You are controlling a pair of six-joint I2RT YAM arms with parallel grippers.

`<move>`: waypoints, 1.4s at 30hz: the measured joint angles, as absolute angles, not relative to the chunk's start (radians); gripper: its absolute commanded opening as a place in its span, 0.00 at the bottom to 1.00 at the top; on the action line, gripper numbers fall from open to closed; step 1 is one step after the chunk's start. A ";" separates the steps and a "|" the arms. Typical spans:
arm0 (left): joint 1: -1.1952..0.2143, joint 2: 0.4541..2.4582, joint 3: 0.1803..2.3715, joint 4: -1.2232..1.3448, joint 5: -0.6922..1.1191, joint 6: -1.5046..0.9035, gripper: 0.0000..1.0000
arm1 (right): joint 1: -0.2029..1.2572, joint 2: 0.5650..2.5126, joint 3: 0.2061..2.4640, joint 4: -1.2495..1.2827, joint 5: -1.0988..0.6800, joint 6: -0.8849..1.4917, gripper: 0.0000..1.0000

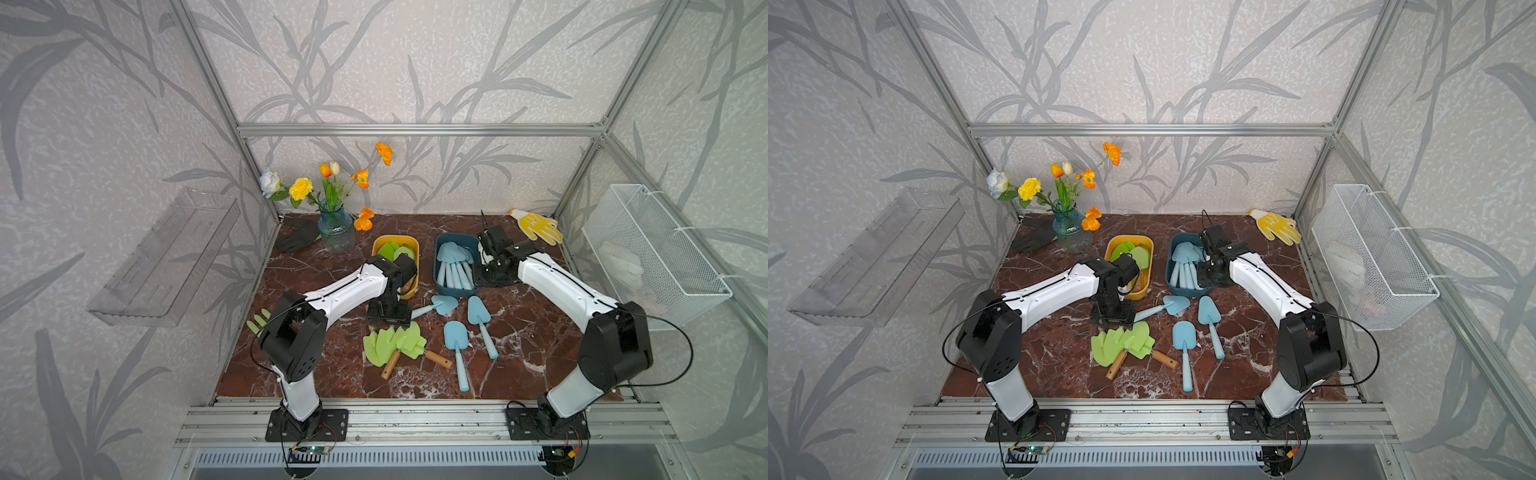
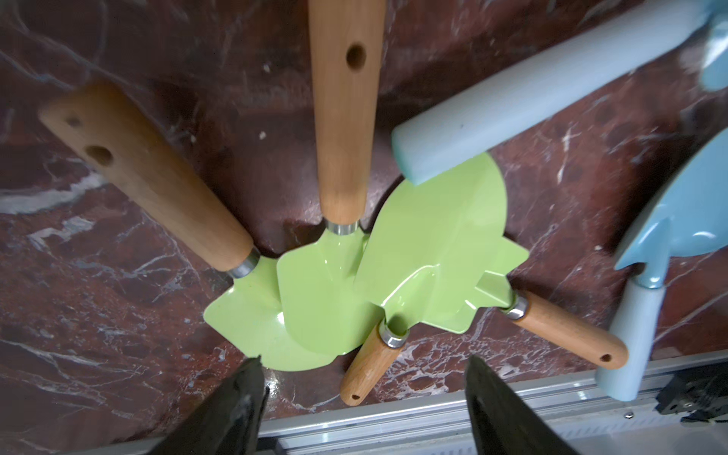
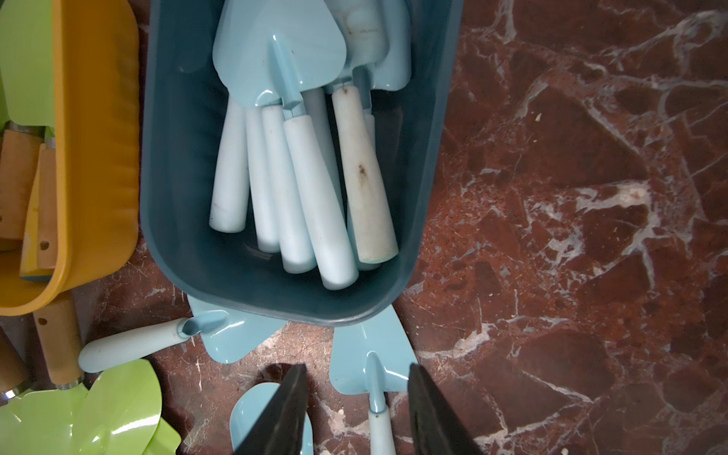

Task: Sort the small shovels by color and place them into the storage box
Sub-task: Pick up the shovel from the center of the board.

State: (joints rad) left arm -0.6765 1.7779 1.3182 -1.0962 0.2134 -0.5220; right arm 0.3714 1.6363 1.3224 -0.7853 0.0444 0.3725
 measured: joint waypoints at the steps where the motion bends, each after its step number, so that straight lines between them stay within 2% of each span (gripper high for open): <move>1: -0.688 1.777 1.294 -1.098 0.226 -0.521 0.77 | 0.371 1.636 1.321 -0.784 0.044 0.374 0.44; 8: -0.754 1.776 1.204 -1.103 0.293 -0.516 0.68 | 0.371 1.636 1.316 -0.773 0.042 0.382 0.44; 15: -0.766 1.784 1.180 -1.064 0.332 -0.526 0.54 | 0.371 1.636 1.311 -0.767 0.028 0.389 0.44; 20: -0.788 1.827 1.164 -1.027 0.358 -0.533 0.50 | 0.371 1.636 1.285 -0.768 0.027 0.388 0.44; 23: -0.795 1.858 1.160 -1.011 0.372 -0.538 0.39 | 0.371 1.635 1.268 -0.768 0.029 0.384 0.44; 27: -0.799 1.880 1.160 -0.995 0.386 -0.546 0.12 | 0.371 1.625 1.250 -0.770 0.038 0.377 0.44; 29: -0.800 1.879 1.161 -0.999 0.388 -0.543 0.02 | 0.367 1.615 1.242 -0.770 0.041 0.374 0.44; 36: -0.804 1.874 1.212 -1.063 0.356 -0.500 0.00 | 0.361 1.594 1.231 -0.760 0.044 0.380 0.44; 42: -0.789 1.815 1.348 -1.196 0.355 -0.411 0.00 | 0.361 1.594 1.220 -0.749 0.039 0.403 0.44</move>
